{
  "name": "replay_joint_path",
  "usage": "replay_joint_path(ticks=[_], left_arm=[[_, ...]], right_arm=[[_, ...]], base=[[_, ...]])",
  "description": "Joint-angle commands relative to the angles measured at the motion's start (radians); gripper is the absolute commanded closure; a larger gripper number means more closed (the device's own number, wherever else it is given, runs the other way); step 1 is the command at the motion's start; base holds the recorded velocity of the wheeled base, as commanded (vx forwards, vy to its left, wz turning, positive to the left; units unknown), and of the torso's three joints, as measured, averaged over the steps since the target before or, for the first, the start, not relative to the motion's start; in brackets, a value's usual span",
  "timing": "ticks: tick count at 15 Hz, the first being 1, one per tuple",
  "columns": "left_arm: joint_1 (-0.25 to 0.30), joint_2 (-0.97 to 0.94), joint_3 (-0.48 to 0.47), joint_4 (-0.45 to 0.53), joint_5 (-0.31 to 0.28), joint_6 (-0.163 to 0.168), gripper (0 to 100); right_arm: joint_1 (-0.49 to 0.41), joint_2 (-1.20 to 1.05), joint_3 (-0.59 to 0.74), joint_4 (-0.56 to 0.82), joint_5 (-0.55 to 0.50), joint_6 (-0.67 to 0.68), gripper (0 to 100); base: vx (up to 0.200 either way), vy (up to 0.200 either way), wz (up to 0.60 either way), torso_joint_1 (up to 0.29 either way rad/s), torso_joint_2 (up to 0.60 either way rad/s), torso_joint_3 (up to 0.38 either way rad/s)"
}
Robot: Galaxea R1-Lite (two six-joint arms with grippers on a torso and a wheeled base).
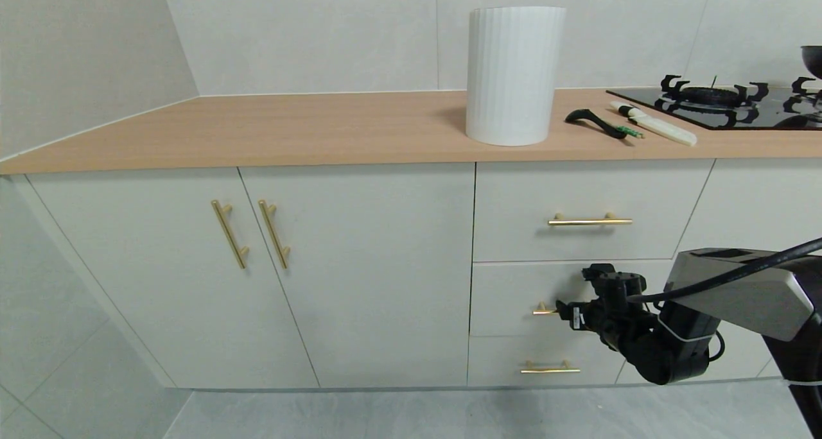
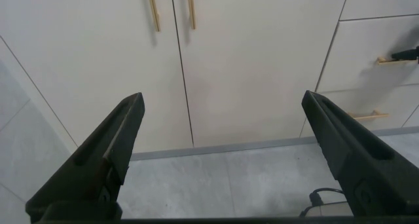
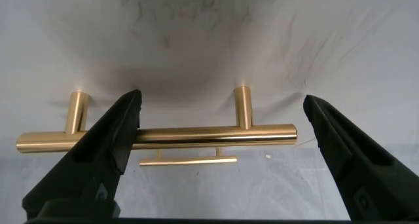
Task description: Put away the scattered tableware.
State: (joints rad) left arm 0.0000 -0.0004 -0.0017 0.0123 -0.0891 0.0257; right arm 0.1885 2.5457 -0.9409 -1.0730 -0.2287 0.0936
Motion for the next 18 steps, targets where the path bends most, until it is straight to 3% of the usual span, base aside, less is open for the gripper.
replay_joint_path(ticks=[1,8,13,18], left_arm=[[0.0,0.0,0.0,0.0,0.0,0.0,0],[0.0,0.0,0.0,0.0,0.0,0.0,0],[0.0,0.0,0.0,0.0,0.0,0.0,0],[0.0,0.0,0.0,0.0,0.0,0.0,0]], right_arm=[[0.0,-0.001,0.001,0.015,0.0,-0.002,0],[0.0,-0.03,0.027,0.045,0.0,-0.003,0],[0.0,-0.295,0.128,0.272,0.091,-0.005,0],[0.028,-0.613,0.148,0.559,0.158,-0.005,0]], base=[[0.0,0.0,0.0,0.0,0.0,0.0],[0.0,0.0,0.0,0.0,0.0,0.0],[0.0,0.0,0.0,0.0,0.0,0.0],[0.0,0.0,0.0,0.0,0.0,0.0]])
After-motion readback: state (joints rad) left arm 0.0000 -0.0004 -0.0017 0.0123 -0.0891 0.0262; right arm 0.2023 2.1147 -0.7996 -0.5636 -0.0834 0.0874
